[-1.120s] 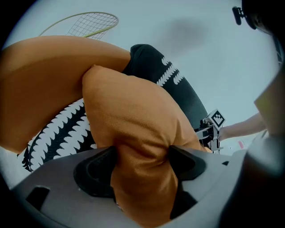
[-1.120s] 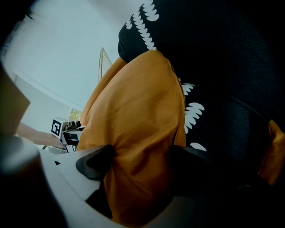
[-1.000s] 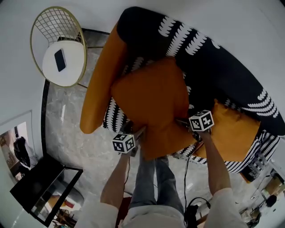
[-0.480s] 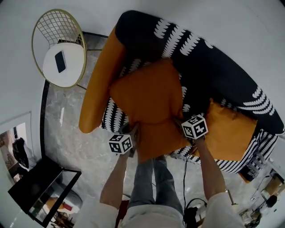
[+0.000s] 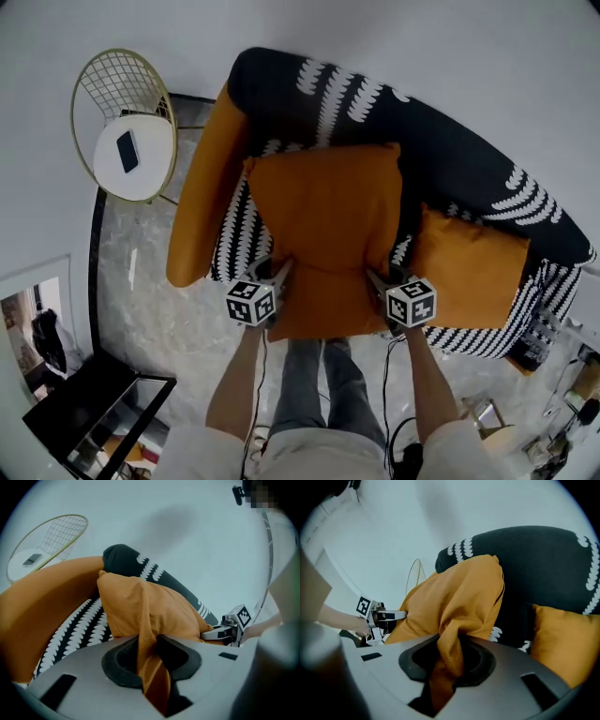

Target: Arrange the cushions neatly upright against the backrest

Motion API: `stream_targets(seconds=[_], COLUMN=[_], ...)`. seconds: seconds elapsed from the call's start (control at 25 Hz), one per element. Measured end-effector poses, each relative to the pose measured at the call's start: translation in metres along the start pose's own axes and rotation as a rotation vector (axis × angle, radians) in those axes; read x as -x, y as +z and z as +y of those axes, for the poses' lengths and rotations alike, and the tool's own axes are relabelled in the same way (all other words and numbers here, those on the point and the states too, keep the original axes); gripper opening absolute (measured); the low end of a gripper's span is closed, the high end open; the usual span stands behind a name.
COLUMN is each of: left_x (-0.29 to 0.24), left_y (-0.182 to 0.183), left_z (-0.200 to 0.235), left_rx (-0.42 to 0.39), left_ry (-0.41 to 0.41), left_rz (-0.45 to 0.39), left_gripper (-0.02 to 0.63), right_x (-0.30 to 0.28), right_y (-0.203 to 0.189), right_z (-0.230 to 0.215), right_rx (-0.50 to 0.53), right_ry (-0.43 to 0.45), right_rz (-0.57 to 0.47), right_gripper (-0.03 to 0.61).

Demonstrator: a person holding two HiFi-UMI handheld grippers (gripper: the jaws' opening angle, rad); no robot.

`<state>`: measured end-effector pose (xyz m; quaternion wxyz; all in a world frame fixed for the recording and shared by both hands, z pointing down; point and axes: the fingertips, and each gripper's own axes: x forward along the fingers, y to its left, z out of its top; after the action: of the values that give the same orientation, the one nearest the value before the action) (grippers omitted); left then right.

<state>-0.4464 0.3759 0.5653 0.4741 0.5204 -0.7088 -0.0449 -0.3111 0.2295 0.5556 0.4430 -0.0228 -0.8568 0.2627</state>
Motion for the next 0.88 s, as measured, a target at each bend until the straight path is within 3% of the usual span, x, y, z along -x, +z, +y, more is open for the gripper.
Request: stream_targets(seconds=[0.24,0.6,0.88], left_x=[-0.032,-0.054,-0.053], left_y=[0.019,0.011,0.080], left_z=[-0.065,-0.132,-0.150], left_rx=[-0.129,-0.211,-0.299], left_ry=[-0.113,-0.204,-0.217], left_rz=[0.052,0.103,-0.001], left_gripper=[0.117,0.118,0.118], right_x=[0.063,0.122,0.139], right_y=[-0.016,-0.054,0.003], right_z=[-0.028,-0.047,-0.050], right_rx=[-0.110,-0.201,-0.129], right_ry=[-0.097,-0.171,-0.196], right_rz=[-0.106,-0.188,-0.320], right_gripper=[0.098,0.098,0.098])
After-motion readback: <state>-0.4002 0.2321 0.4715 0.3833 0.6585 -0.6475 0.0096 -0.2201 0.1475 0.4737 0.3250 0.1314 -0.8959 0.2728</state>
